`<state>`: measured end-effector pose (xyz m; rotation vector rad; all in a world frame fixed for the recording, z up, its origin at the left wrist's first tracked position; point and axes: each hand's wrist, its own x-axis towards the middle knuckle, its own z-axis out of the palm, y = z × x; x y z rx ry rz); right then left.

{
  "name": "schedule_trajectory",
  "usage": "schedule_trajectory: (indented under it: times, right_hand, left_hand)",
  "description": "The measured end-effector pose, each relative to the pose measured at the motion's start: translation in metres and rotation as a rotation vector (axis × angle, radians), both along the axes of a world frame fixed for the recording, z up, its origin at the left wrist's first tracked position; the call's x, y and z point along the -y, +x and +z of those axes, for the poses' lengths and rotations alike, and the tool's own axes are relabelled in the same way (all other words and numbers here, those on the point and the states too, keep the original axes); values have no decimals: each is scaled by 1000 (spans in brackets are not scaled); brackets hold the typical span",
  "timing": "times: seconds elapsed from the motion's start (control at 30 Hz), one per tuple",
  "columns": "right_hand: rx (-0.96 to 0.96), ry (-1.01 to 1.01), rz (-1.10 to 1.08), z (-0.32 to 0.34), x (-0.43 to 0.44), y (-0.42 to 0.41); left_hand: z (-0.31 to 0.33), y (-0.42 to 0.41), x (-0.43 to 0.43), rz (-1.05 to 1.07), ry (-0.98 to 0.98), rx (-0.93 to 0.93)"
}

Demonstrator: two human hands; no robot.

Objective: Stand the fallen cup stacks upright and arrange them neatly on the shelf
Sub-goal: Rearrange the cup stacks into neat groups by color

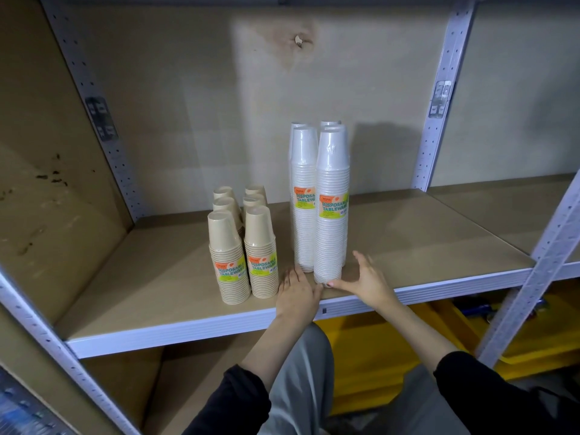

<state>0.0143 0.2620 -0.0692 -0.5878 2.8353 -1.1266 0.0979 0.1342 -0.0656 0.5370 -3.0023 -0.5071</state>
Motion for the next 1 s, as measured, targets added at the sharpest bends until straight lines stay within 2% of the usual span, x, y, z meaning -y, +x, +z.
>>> schedule_trajectory:
  times: [0.1,0.17,0.53,1.0]
  right_hand:
    - [12,184,70,6,0,-8]
    - [24,228,125,9,0,-13]
    - [74,213,256,15,1,-23]
    - [63,218,282,14,0,-24]
  left_hand:
    - [4,-3,0,16,51,16]
    - [5,-6,0,34,85,7]
    - [1,-14,6,24,129,1]
    - [-2,-13,8,-10,112,-2]
